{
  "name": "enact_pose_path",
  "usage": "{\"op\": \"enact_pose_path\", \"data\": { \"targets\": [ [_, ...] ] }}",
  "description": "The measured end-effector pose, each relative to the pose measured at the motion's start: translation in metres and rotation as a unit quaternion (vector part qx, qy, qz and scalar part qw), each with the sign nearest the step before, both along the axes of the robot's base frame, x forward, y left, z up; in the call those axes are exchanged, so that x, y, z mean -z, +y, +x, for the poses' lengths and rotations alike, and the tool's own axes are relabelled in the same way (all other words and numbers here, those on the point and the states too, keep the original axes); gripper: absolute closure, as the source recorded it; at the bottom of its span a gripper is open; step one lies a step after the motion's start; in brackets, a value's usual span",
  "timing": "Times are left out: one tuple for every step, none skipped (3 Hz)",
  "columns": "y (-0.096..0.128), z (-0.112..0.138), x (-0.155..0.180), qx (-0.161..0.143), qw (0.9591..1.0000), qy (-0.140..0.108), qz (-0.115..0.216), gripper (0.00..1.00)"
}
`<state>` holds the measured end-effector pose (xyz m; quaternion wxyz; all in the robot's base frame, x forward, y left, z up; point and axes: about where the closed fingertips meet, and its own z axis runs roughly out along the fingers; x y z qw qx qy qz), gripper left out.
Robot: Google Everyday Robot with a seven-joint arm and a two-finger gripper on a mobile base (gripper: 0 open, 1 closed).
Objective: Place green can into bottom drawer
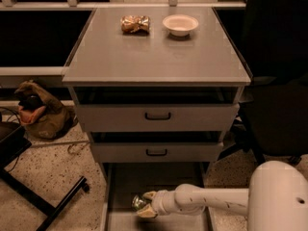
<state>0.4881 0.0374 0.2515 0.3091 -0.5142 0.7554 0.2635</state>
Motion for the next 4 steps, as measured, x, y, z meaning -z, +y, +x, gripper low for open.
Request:
{"op": "enact_pose_path", "data": {
  "targets": [
    [0.004, 0.0, 0.038, 0.014, 0.9998, 0.013, -0.007, 1.0],
    [0.002, -0.004, 0.066, 0.042, 0.9988, 0.017, -0.019, 1.0],
    [0.0, -0.004, 0.08, 0.061, 0.9976, 0.014, -0.028, 1.0],
    [0.0, -0.003, 0.081, 0.062, 0.9976, 0.013, -0.028, 0.81]
  ]
}}
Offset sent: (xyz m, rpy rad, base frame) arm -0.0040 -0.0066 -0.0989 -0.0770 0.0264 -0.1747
